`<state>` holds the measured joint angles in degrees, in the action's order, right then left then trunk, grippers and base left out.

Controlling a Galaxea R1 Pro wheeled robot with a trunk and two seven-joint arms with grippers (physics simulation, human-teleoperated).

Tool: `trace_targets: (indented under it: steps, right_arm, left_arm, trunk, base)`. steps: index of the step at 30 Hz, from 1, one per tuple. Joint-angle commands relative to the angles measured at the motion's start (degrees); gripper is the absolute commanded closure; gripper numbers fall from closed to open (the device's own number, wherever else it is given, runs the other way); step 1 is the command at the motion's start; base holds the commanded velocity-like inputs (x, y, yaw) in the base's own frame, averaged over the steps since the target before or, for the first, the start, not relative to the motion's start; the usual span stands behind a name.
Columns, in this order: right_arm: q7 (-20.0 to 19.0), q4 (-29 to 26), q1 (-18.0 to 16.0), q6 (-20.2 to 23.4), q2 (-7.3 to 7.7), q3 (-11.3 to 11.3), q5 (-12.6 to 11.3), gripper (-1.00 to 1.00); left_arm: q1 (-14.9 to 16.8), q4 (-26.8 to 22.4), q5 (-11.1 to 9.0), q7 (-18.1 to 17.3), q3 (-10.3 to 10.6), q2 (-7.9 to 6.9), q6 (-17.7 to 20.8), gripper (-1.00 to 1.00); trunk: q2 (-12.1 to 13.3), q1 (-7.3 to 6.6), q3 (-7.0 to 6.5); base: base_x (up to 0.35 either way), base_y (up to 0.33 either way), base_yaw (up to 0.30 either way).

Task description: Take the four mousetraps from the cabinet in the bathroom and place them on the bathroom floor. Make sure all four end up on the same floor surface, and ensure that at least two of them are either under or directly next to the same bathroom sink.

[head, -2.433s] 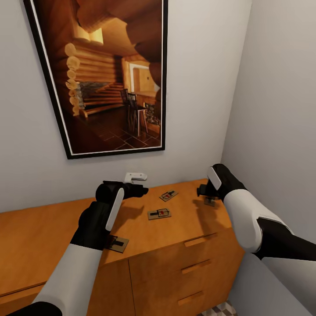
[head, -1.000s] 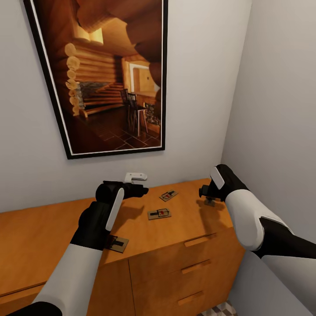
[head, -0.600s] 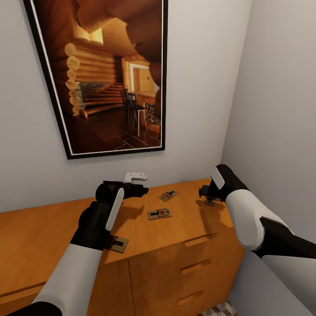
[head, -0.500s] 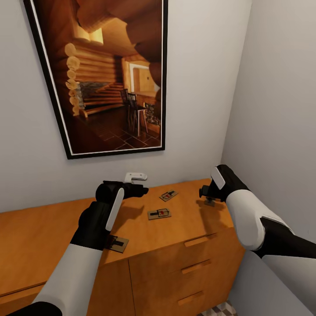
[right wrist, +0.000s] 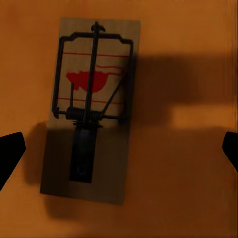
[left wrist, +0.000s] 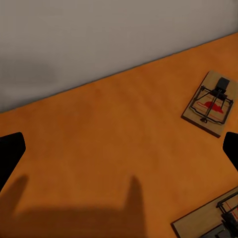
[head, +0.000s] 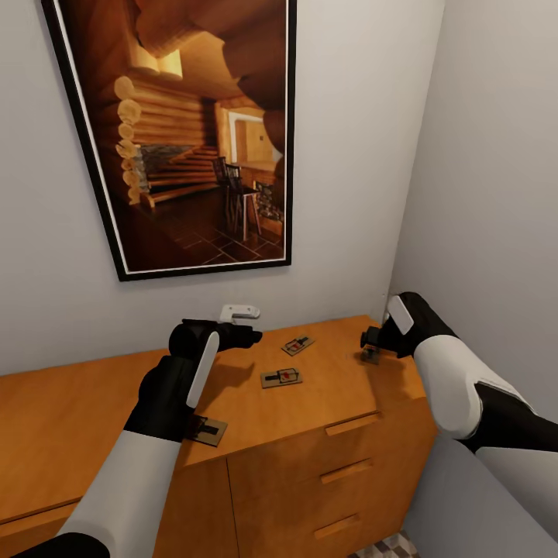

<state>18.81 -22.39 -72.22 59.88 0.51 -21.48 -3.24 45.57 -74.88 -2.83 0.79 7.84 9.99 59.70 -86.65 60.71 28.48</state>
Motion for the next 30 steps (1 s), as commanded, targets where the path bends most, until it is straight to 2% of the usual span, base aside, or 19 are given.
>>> trace_targets:
  steps: [1,15,30]
  right_arm:
    - [0.25,-0.04,-0.04,0.12,0.14,-0.29,-0.38,-1.00]
    - [-0.30,-0.03,-0.04,0.12,0.64,-0.40,-0.37,-1.00]
    - [-0.27,-0.02,-0.02,0.12,0.01,-0.43,-0.40,-1.00]
  left_arm:
    - [0.05,-0.05,-0.25,0.09,-0.02,0.01,0.24,-1.00]
    - [0.05,-0.02,-0.25,0.09,-0.02,0.01,0.24,-1.00]
    - [0.05,-0.02,-0.25,0.09,0.12,0.01,0.24,-1.00]
  trunk:
    - [-0.04,0.00,0.07]
    - [-0.04,0.00,0.07]
    - [-0.04,0.00,0.07]
  base:
    - [0.000,0.000,0.000]
    - [0.000,0.000,0.000]
    - [0.000,0.000,0.000]
